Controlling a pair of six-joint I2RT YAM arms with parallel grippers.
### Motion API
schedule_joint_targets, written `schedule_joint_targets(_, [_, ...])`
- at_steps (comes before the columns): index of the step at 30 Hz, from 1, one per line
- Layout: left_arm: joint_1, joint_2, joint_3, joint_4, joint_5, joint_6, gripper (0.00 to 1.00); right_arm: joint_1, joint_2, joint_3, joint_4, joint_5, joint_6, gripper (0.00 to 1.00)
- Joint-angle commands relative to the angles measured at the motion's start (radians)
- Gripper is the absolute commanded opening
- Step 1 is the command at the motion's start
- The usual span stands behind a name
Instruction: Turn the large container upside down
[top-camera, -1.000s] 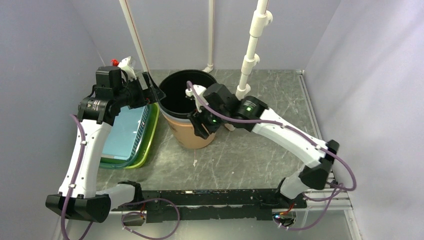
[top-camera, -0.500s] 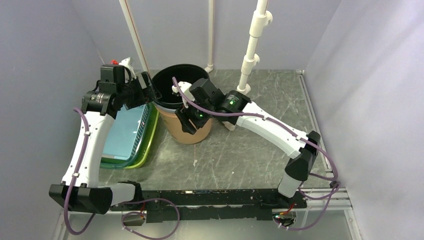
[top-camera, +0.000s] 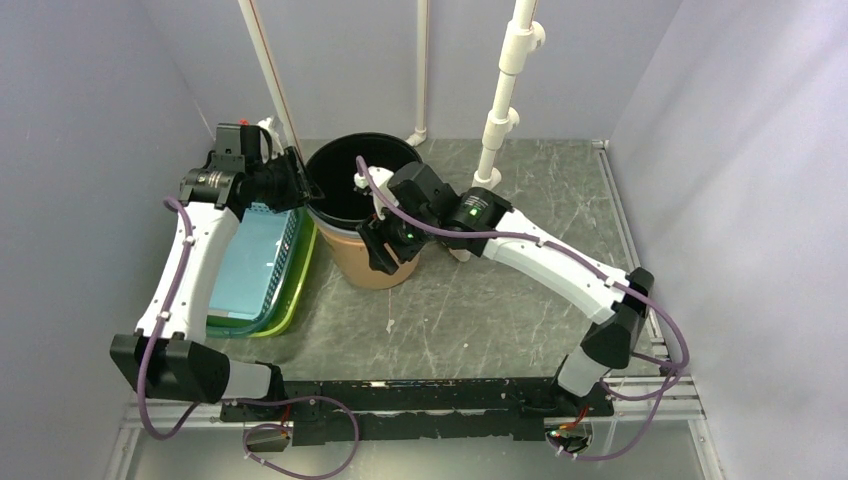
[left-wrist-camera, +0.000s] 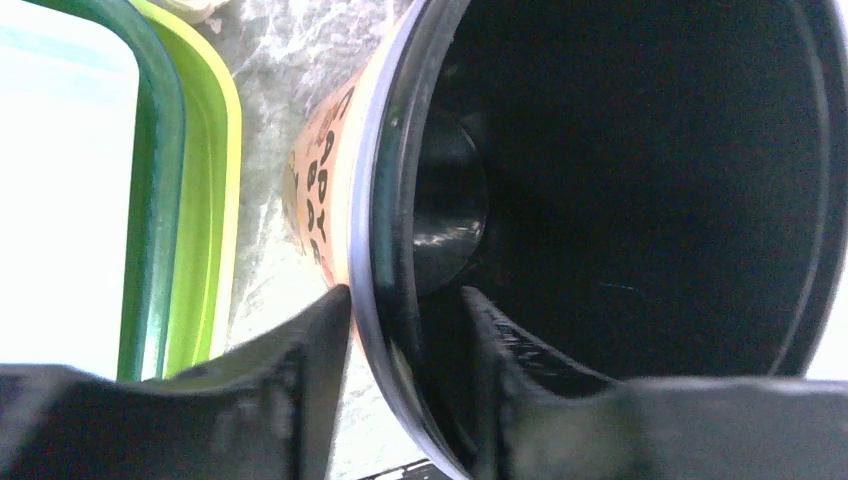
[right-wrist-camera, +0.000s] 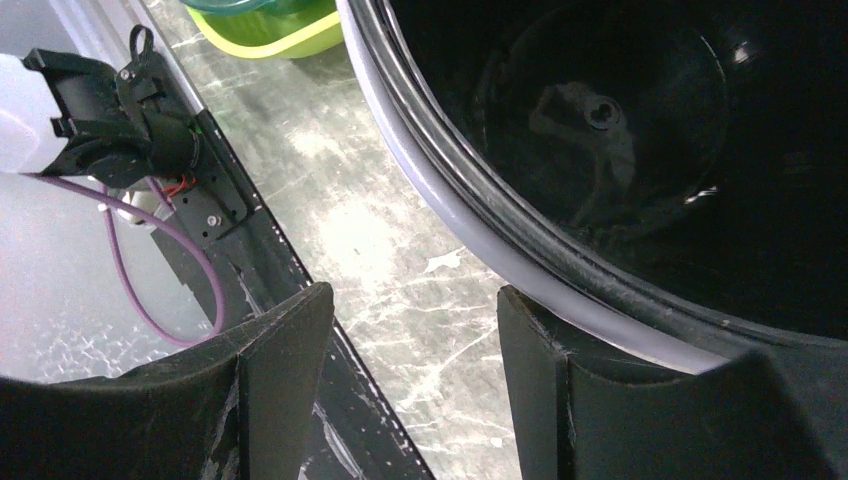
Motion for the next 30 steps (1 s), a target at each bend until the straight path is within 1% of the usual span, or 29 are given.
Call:
schedule_joint_targets(1, [0.006,0.032,0.044,-0.028,-0.009,0.067,0.35,-0.008,0.057,0.007,0.127,0.005,0.039,0.65])
schedule_joint_targets(3, [0.006,0.047,0.057,-0.051,-0.040,0.088,0.26,-0.007,0.080,0.025,0.136,-0.009,0.045,0.65])
schedule_joint_targets(4, [0.006,0.049,0.063,-0.061,-0.062,0.093,0.17,-0.007,0.092,0.039,0.134,-0.013,0.047,0.65])
schedule_joint_targets(5, [0.006,0.051,0.071,-0.070,-0.078,0.098,0.11,-0.007,0.100,0.054,0.126,-0.019,0.050,0.65])
schedule_joint_targets(8, [0.007,0.039,0.082,-0.067,-0.113,0.113,0.03,-0.007,0.103,0.085,0.112,-0.016,0.044,0.67])
schedule_joint_targets(10, [0.008,0.030,0.086,-0.064,-0.147,0.115,0.03,-0.008,0.094,0.102,0.093,-0.007,0.043,0.69])
schedule_joint_targets(12, [0.008,0.030,0.097,-0.068,-0.148,0.119,0.06,-0.007,0.086,0.137,0.057,-0.017,0.035,0.71])
schedule_joint_targets(15, [0.009,0.045,0.128,-0.087,-0.134,0.122,0.06,-0.007,0.032,0.154,0.038,-0.011,0.030,0.74])
schedule_joint_targets(18, [0.009,0.061,0.168,-0.106,-0.116,0.122,0.03,-0.008,-0.039,0.144,0.059,-0.001,0.031,0.76])
schedule_joint_targets(21, [0.013,0.080,0.226,-0.136,-0.104,0.136,0.03,-0.009,-0.103,0.131,0.081,0.029,0.042,0.79])
schedule_joint_targets(26, [0.046,0.131,0.350,-0.273,-0.070,0.205,0.03,-0.009,-0.197,0.095,0.126,0.076,0.063,0.79])
schedule_joint_targets(29, [0.091,0.143,0.392,-0.371,-0.002,0.268,0.03,-0.008,-0.241,0.064,0.155,0.101,0.075,0.81])
schedule_joint_targets(30, [0.121,0.144,0.402,-0.405,0.015,0.287,0.03,-0.009,-0.251,0.057,0.161,0.108,0.077,0.81])
